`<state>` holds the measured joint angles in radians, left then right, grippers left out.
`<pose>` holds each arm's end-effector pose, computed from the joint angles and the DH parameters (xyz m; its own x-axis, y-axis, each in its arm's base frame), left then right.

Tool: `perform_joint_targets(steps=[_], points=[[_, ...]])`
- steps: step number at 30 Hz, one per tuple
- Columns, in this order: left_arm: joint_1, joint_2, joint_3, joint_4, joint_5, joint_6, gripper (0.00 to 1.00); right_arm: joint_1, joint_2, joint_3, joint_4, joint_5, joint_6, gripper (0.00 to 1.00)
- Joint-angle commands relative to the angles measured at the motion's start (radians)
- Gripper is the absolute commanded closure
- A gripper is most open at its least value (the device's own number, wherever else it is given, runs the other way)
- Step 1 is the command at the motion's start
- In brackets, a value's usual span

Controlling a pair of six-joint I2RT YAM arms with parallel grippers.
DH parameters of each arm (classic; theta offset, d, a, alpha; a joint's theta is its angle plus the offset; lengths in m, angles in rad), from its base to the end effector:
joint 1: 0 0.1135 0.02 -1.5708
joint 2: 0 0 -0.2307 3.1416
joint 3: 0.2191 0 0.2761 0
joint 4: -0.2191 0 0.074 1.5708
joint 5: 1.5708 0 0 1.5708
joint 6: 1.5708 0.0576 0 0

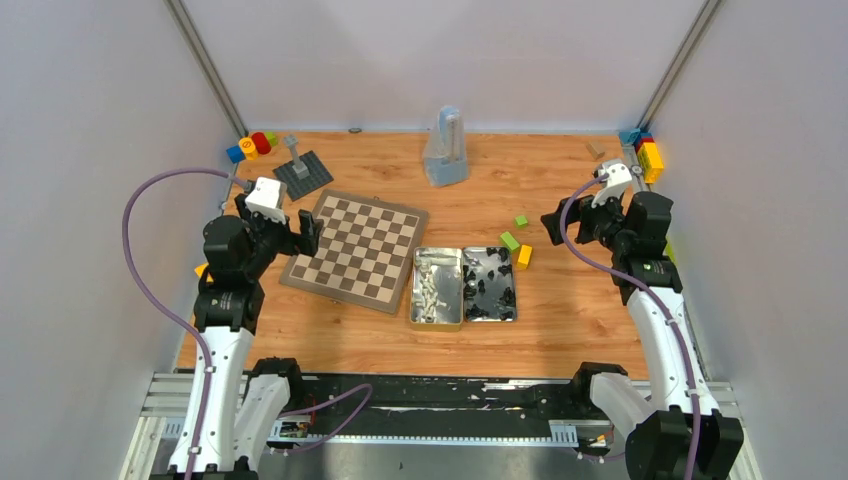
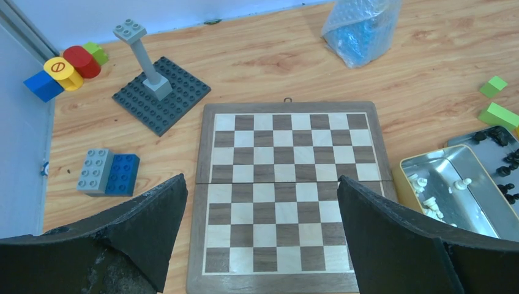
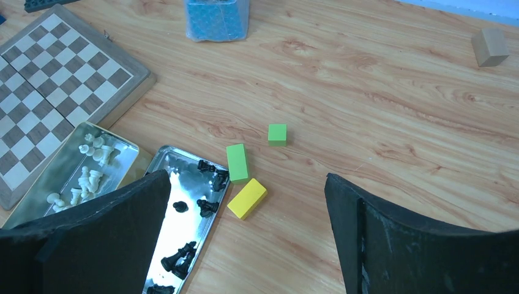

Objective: Set up the chess pieces on the board
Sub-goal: Move the distractor to the center of the board.

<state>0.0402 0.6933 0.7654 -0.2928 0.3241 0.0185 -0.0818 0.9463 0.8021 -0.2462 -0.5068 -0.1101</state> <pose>0.2331 -0.0090 0.3121 -0.2137 0.0090 -0.9769 0.2764 0.9597 -0.0516 0.2768 0.0054 0.2740 -0.3357 -0.0689 -0.9395 -0.4153 0.9060 0.0820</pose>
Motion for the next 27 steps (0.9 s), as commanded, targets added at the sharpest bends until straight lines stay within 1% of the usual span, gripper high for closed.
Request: perform_joint_targets(steps=[1,11,15,19,20,23,27], points=[[0.005,-0.014,0.004,0.007,0.01,0.031,0.0,-0.004,-0.023,-0.004,0.015,-0.022,-0.024,0.0],[0.006,0.005,0.003,-0.013,-0.026,0.07,0.0,-0.006,-0.009,-0.005,0.018,-0.022,-0.028,0.0],[0.005,0.009,0.013,-0.033,-0.027,0.087,0.0,-0.006,-0.014,-0.006,0.018,-0.047,-0.029,0.0],[0.006,0.008,0.036,-0.066,-0.003,0.12,0.0,-0.006,-0.011,-0.018,0.016,-0.068,-0.047,0.0],[0.006,0.008,0.043,-0.075,0.021,0.139,0.0,-0.006,-0.002,-0.017,0.014,-0.069,-0.049,0.0],[0.006,0.005,0.053,-0.104,0.085,0.161,0.0,0.0,0.054,0.021,-0.021,-0.03,-0.035,0.0],[0.006,0.007,0.047,-0.1,0.097,0.163,0.0,0.054,0.156,0.077,-0.048,0.063,-0.028,0.0]])
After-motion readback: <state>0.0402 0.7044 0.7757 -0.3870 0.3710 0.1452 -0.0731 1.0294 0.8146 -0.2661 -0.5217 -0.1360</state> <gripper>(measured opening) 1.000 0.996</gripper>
